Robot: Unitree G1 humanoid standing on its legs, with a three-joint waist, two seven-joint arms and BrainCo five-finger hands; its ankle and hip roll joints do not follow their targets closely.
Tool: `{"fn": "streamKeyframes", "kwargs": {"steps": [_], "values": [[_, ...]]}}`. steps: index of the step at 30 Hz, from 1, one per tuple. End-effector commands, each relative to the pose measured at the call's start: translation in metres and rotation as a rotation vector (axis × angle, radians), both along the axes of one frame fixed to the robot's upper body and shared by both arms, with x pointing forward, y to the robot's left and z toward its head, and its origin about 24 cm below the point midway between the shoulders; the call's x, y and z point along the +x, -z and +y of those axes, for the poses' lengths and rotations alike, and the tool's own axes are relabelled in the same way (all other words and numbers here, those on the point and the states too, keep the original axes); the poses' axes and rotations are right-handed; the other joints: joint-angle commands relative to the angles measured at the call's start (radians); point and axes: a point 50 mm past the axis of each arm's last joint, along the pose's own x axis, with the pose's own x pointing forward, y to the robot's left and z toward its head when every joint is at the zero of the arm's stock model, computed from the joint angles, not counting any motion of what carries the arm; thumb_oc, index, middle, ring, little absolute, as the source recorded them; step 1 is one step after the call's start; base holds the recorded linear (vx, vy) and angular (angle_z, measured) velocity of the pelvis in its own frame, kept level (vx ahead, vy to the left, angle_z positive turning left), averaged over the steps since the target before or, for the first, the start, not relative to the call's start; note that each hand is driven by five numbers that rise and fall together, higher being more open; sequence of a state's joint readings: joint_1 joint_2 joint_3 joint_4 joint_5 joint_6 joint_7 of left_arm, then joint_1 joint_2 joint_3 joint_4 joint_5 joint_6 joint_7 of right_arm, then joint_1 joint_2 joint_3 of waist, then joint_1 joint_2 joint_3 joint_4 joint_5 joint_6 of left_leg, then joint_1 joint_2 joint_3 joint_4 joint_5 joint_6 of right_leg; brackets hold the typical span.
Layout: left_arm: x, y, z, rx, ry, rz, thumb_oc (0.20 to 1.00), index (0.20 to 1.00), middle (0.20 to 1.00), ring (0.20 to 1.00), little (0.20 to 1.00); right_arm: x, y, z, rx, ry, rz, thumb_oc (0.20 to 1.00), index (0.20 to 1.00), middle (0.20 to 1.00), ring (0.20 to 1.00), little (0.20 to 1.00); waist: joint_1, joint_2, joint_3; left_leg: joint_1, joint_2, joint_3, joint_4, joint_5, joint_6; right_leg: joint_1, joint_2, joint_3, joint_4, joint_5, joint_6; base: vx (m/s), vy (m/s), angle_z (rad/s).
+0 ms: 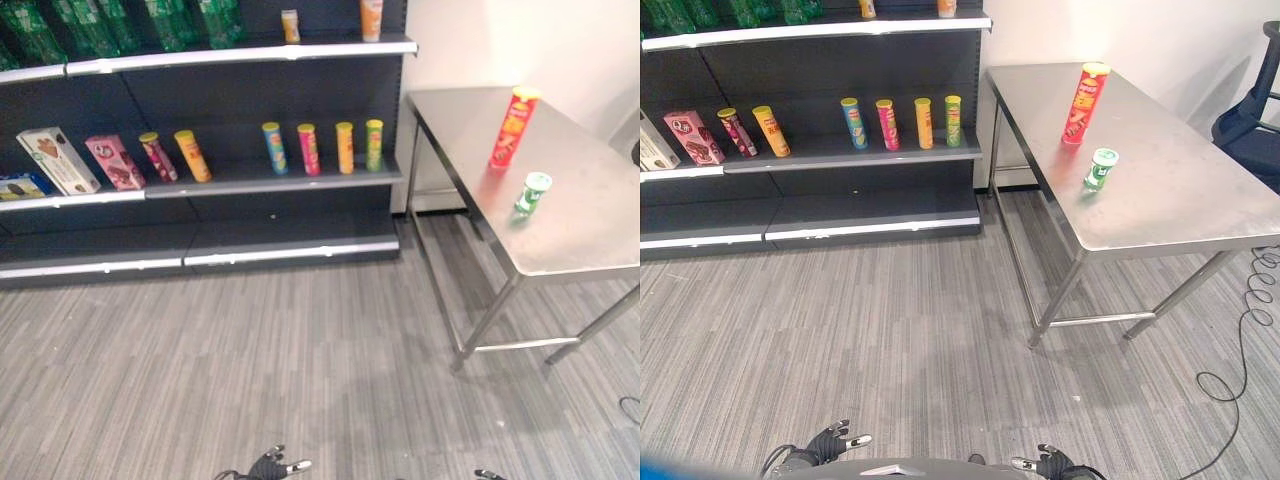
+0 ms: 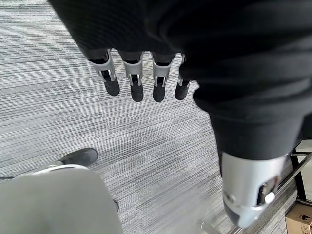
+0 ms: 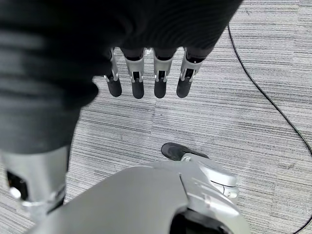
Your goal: Put the goods on the table back onto the shelves and tidy them up.
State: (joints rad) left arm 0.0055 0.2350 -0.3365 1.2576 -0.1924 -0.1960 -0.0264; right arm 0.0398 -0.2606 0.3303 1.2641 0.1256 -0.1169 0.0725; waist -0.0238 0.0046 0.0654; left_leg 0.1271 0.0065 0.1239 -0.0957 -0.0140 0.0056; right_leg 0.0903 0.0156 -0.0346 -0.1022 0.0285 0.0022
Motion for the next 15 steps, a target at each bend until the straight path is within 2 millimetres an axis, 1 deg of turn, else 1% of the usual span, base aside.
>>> {"fn": "streamKeyframes", "kwargs": {"steps": [1,4,6,9,11,14,15], "values": [[0.017,-0.004,0.008,0.031,-0.002,-0.021,1.0,1.0,1.0,1.0,1.0,0.013,-0.003,-0.003,-0.032,-0.102,-0.016,1.0,1.0,1.0,1.0,1.0,-0.002,-0.026,0.005,0.02,0.023,-0.02,0.008,-0.04,-0.069,0.037,-0.07,0.003,0.03,-0.072,0.102,0.0,0.0,0.0],[0.026,-0.009,0.013,-0.036,-0.201,-0.098,1.0,1.0,1.0,1.0,1.0,0.012,-0.003,-0.002,-0.031,-0.084,-0.021,1.0,1.0,1.0,1.0,1.0,0.005,-0.03,0.004,0.017,0.022,-0.027,0.008,-0.037,-0.069,0.038,-0.071,-0.002,0.029,-0.071,0.102,0.0,0.0,0.0],[0.028,-0.009,0.013,-0.045,-0.218,-0.111,1.0,1.0,1.0,1.0,1.0,0.011,-0.002,-0.002,-0.03,-0.077,-0.021,1.0,1.0,1.0,1.0,1.0,0.005,-0.03,0.004,0.017,0.022,-0.029,0.008,-0.037,-0.069,0.04,-0.071,-0.005,0.027,-0.071,0.102,0.0,-0.005,0.02],[0.03,-0.01,0.013,-0.044,-0.206,-0.122,1.0,1.0,1.0,1.0,1.0,0.009,-0.002,-0.002,-0.03,-0.072,-0.02,1.0,1.0,1.0,1.0,1.0,0.005,-0.033,0.003,0.017,0.022,-0.031,0.008,-0.038,-0.069,0.043,-0.071,-0.009,0.027,-0.073,0.102,0.0,-0.006,0.02],[0.034,-0.012,0.01,-0.026,-0.162,-0.137,1.0,1.0,1.0,1.0,1.0,0.009,-0.002,-0.003,-0.032,-0.069,-0.022,1.0,1.0,1.0,1.0,1.0,0.004,-0.034,0.003,0.019,0.023,-0.032,0.008,-0.039,-0.068,0.042,-0.071,-0.008,0.028,-0.073,0.102,0.0,0.0,0.0],[0.044,-0.014,-0.005,-0.006,0.034,-0.153,1.0,1.0,1.0,1.0,1.0,0.014,-0.004,-0.004,-0.038,-0.095,-0.031,1.0,1.0,1.0,1.0,1.0,-0.002,-0.03,0.006,0.018,0.022,-0.026,0.008,-0.041,-0.068,0.038,-0.071,-0.005,0.031,-0.072,0.103,0.0,0.0,0.0],[0.044,-0.013,-0.006,-0.003,0.054,-0.151,1.0,1.0,1.0,1.0,1.0,0.015,-0.004,-0.004,-0.038,-0.099,-0.033,1.0,1.0,1.0,1.0,1.0,-0.003,-0.03,0.006,0.017,0.022,-0.026,0.008,-0.041,-0.068,0.038,-0.071,-0.005,0.031,-0.071,0.103,0.0,0.0,0.0]]}}
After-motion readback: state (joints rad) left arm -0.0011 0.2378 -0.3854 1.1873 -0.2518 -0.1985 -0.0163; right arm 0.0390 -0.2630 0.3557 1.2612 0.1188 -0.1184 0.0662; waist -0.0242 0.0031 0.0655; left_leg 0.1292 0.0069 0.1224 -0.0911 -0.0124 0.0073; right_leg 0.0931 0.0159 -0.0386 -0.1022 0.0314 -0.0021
